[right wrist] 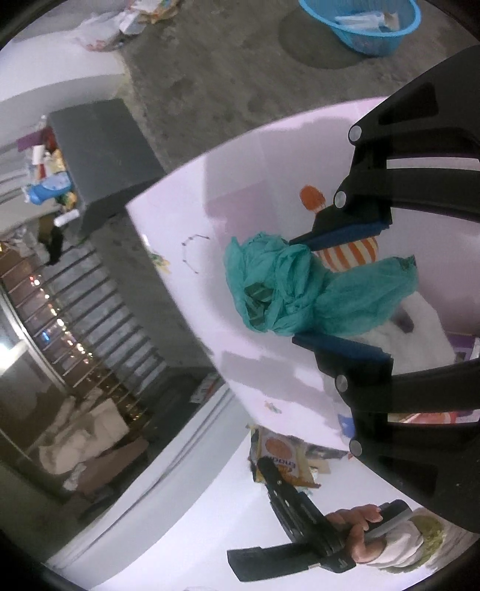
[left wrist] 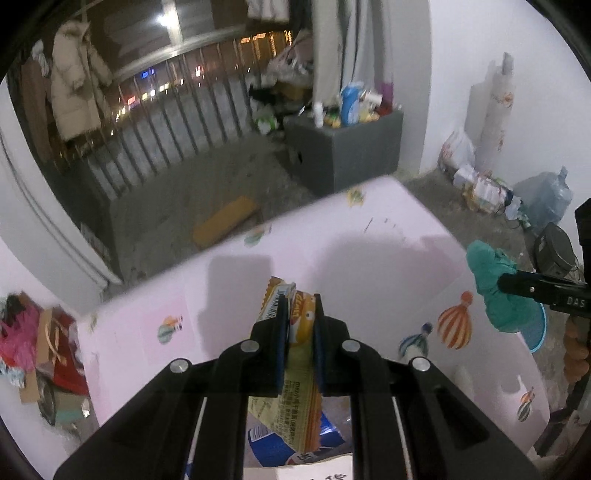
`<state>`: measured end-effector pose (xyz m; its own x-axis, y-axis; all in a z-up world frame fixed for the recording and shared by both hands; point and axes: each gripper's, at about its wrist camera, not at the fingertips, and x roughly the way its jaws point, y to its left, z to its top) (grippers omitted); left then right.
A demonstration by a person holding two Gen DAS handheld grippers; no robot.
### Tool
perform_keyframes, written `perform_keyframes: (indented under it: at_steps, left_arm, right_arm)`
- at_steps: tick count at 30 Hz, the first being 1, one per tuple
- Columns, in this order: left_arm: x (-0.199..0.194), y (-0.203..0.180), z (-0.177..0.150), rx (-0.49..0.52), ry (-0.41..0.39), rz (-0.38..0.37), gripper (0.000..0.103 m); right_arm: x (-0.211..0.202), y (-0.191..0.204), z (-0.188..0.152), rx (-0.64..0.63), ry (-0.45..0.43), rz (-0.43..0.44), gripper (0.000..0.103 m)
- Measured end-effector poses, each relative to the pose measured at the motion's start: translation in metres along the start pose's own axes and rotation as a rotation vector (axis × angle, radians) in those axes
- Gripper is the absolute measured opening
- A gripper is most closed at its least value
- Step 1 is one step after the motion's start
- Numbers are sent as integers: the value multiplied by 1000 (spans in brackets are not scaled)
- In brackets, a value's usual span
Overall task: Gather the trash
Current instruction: 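Lift the yellow wrapper and teal bag toward the blue wastebasket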
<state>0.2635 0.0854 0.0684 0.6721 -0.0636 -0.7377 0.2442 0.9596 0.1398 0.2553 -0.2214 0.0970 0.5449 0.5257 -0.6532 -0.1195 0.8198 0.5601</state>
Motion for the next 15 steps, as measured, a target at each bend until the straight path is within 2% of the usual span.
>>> perform_keyframes:
  at_steps: [7,15]
  left_arm:
    - [-41,-32,15,53,-97,-61,11]
    - [-68,-85,26,178,-161,-140,11]
  right_arm:
    - [-33,-4,-5,9,-92,-3,42]
    - [-68,-30,-17,72,-168,-15,42]
